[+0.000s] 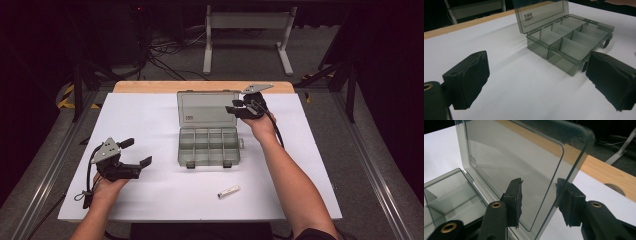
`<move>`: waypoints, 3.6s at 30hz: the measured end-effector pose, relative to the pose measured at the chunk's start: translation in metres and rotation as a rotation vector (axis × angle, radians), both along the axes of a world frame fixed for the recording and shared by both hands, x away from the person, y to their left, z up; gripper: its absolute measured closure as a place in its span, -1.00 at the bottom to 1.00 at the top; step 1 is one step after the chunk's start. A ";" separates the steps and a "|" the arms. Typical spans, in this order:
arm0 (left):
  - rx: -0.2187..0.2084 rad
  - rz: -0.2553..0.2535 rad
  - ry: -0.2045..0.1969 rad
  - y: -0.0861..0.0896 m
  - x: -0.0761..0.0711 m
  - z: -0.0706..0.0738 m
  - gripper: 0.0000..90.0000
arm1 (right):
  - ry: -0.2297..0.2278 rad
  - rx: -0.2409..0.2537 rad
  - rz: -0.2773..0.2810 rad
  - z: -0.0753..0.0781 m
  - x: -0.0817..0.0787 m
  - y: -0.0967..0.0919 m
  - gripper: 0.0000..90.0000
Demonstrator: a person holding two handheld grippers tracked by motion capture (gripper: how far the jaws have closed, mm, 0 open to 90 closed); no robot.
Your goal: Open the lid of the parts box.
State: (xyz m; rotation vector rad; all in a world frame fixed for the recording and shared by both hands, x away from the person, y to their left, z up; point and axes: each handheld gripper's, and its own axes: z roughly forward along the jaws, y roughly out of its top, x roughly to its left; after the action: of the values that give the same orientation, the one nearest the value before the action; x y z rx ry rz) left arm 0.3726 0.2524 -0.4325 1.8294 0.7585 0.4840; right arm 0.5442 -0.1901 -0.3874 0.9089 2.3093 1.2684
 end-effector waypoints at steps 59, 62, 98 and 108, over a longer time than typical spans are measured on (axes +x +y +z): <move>-0.010 -0.005 -0.003 0.002 0.001 -0.001 -0.87 | 0.230 0.016 -0.059 -0.045 0.019 0.001 -0.48; -0.015 -0.004 -0.011 0.001 0.002 -0.001 -0.87 | 0.210 -0.012 -0.067 -0.041 0.016 0.000 -0.49; -0.020 -0.024 -0.028 -0.001 0.007 0.004 -0.87 | 0.041 0.003 0.176 0.032 -0.118 0.001 -0.42; -0.021 -0.028 -0.028 0.000 0.006 0.005 -0.87 | 0.017 0.005 0.193 0.038 -0.142 -0.002 -0.40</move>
State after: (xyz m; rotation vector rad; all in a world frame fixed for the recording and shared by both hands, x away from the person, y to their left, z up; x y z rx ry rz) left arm 0.3783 0.2520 -0.4276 1.8083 0.7149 0.4808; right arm 0.4018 -0.1916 -0.3494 0.7142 2.4569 1.3464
